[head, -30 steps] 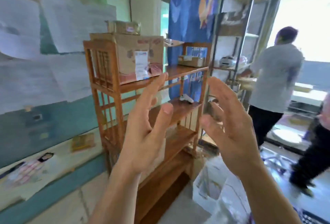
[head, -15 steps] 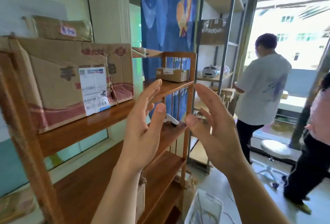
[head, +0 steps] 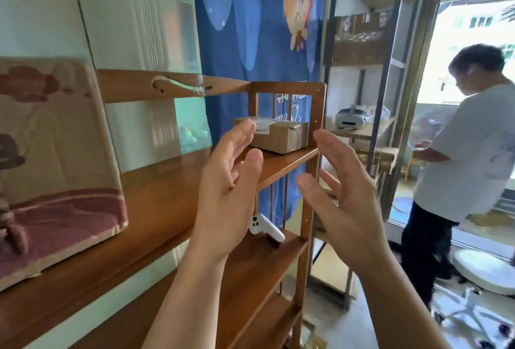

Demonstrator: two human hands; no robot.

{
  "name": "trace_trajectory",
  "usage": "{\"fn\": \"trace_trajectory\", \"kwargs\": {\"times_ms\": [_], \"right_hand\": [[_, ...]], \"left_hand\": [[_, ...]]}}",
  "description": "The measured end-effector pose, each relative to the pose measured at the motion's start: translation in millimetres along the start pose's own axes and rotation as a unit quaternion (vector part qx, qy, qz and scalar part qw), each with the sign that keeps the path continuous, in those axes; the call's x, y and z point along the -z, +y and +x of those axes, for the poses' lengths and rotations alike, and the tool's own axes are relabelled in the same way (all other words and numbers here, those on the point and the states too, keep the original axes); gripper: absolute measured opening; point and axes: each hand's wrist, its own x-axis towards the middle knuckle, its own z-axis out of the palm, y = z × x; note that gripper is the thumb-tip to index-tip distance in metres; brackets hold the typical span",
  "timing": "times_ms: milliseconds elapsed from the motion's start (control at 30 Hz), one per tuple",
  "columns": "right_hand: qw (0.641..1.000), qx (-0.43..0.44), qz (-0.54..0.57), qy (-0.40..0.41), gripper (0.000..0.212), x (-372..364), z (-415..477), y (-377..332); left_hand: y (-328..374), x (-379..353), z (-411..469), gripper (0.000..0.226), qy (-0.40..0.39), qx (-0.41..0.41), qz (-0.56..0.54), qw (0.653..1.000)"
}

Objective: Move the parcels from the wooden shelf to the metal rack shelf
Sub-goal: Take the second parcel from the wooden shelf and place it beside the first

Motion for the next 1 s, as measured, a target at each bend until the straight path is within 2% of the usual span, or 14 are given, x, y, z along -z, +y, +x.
{"fn": "trace_trajectory", "kwargs": {"times_ms": [167,233,333,467,600,733,867,1000], "right_hand": [[1.0,-0.015,0.019,-0.004,0.051,13.6,85.5,90.1],[0.999,-0.037,0.015,-0.019,0.056,12.6,123.7,121.2],[0.994,-0.044,-0.06,-0.084,0.066,2.6,165.0,151.5],[0.983,-0.067,-0.128,-0.111,0.056,-13.7,186.3,168.3],[0.982,-0.115,-0.095,-0.115,0.051,-16.8,182.6,165.5],[0.995,-0.079,0.028,-0.061,0.017,-9.1,173.3,151.0],[0.979,-0.066,0.186,-0.055,0.024,-11.3,144.2,131.7],[0.957,-0.062,0.278,-0.06,0.024,-11.7,92.6,96.7]], "left_hand": [[-49.4,-61.5,72.0,0.051,0.03,0.073,0.067,0.995],[-65.1,-83.7,101.8,0.056,0.041,0.118,0.104,0.987],[-80.3,-105.8,135.4,0.061,0.052,0.163,0.146,0.974],[-91.4,-126.2,153.7,0.06,0.031,0.211,0.245,0.946],[-91.1,-130.0,145.7,0.045,0.082,0.2,0.263,0.94],[-76.5,-122.9,119.9,0.025,0.165,0.142,0.224,0.95],[-48.9,-104.0,80.5,0.022,0.183,0.06,0.301,0.934],[-20.4,-77.6,28.5,0.015,0.22,0.021,0.287,0.932]]}}
